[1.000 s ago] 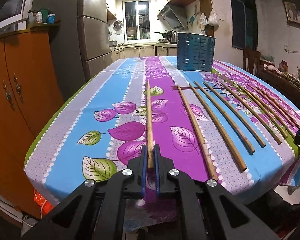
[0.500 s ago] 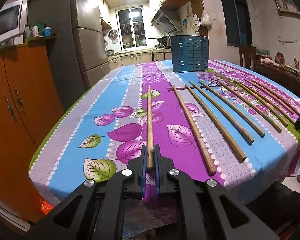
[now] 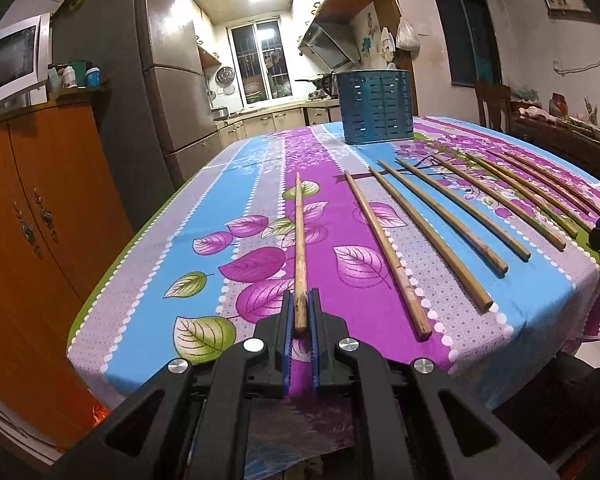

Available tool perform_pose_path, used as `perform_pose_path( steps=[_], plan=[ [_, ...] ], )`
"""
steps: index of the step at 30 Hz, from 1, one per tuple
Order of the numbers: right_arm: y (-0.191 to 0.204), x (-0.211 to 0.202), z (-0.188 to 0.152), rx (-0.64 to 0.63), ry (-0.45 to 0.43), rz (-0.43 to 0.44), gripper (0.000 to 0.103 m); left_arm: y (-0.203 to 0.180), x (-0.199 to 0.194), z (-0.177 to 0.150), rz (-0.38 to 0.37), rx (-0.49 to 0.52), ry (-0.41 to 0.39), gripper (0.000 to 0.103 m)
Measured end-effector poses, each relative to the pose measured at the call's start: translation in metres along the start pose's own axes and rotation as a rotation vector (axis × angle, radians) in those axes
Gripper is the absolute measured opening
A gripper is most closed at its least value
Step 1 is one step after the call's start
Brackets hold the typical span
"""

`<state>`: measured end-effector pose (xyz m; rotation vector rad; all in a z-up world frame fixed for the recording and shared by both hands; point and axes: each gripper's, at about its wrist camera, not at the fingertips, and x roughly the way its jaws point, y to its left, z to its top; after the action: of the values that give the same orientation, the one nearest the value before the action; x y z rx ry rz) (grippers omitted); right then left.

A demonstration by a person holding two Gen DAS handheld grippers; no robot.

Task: Organize utensils
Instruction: 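Close the right tool on another chopstick while the left tool holds its chopstick, then lift both held chopsticks and carry them over the blue utensil holder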

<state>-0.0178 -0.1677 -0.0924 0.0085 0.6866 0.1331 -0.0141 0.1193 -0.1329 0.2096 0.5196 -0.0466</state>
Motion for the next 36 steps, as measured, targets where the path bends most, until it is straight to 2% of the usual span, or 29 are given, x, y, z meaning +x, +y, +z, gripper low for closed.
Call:
perform_pose_path(
  steps=[11, 15, 19, 23, 28, 36],
  plan=[
    [-0.007, 0.001, 0.000, 0.051, -0.007, 0.011, 0.018, 0.000, -0.001, -0.001, 0.001, -0.002, -0.007, 0.009],
    [-0.006, 0.001, -0.003, 0.050, -0.026, 0.004, 0.017, 0.000, -0.002, -0.004, 0.007, -0.024, -0.032, 0.009],
    [-0.009, 0.000, -0.004, 0.058, -0.040, -0.007, 0.006, -0.001, -0.003, -0.008, 0.013, -0.032, -0.057, 0.008],
    [-0.008, -0.001, -0.003, 0.048, -0.036, -0.011, 0.005, 0.001, -0.004, -0.006, 0.000, -0.040, -0.047, 0.008],
    [-0.006, -0.019, 0.010, 0.022, -0.086, -0.024, 0.005, 0.006, -0.012, 0.004, -0.030, -0.061, -0.023, 0.007],
    [-0.002, -0.060, 0.042, -0.057, -0.237, -0.050, 0.005, 0.020, -0.039, 0.032, -0.047, -0.095, -0.080, 0.007]
  ],
)
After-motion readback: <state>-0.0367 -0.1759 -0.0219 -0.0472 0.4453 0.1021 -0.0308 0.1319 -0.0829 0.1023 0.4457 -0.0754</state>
